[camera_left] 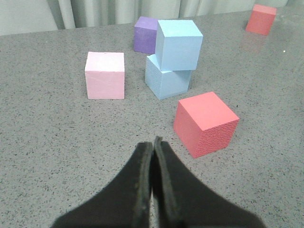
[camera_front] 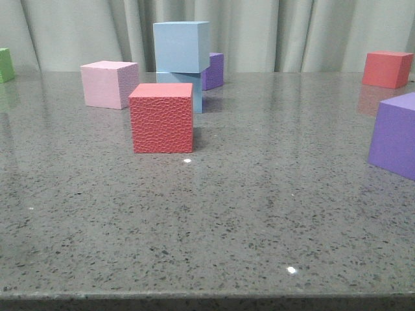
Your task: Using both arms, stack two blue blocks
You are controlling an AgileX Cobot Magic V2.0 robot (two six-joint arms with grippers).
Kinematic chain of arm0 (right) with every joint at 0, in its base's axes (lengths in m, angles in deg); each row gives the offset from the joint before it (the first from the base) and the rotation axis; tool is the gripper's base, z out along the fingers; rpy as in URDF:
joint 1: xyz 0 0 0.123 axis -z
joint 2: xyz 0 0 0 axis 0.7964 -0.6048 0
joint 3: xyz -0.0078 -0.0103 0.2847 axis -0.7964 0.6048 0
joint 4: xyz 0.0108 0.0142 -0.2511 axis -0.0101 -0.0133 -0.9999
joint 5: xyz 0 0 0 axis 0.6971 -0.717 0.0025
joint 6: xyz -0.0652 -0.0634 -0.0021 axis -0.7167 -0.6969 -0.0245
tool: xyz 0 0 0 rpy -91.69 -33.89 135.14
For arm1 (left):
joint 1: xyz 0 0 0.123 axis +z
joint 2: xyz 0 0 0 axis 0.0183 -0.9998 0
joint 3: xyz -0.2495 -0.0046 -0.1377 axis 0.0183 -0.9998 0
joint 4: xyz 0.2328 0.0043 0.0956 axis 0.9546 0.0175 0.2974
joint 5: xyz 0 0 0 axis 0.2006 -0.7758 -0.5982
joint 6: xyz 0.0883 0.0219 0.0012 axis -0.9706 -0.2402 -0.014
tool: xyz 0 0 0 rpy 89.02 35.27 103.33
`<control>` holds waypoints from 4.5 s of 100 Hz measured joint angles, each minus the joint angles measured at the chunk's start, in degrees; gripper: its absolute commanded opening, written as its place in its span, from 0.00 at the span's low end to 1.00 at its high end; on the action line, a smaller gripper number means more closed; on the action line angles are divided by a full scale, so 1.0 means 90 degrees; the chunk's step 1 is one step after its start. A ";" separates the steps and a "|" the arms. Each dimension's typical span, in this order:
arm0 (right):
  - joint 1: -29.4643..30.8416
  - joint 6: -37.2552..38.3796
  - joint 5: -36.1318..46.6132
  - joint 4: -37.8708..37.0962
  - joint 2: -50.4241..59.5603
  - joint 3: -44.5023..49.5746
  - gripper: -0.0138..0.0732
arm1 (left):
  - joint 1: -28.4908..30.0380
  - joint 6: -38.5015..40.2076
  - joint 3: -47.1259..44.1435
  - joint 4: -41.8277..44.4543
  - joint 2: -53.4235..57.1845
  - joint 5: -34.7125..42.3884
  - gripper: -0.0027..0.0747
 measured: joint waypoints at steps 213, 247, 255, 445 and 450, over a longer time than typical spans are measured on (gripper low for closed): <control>0.0000 0.0000 0.0000 -0.0021 0.0000 0.0000 0.08 | 0.2872 -0.1859 -0.2127 -0.0823 0.2033 0.1777 0.01; 0.0000 0.0000 0.0000 -0.0021 0.0000 0.0000 0.08 | 0.3524 -0.1974 -0.3446 -0.1057 0.3456 0.2080 0.01; 0.0000 0.0000 0.0000 -0.0021 0.0000 0.0000 0.08 | 0.3619 -0.1985 -0.3710 -0.1141 0.3744 0.2095 0.01; 0.1065 -0.1721 0.2595 0.1510 0.0000 0.1571 0.08 | 0.3702 -0.2009 -0.3991 -0.1224 0.3987 0.1984 0.01; 0.1298 -0.2039 0.3114 0.1875 0.0000 0.1852 0.08 | 0.3702 -0.2009 -0.3991 -0.1224 0.3987 0.1984 0.01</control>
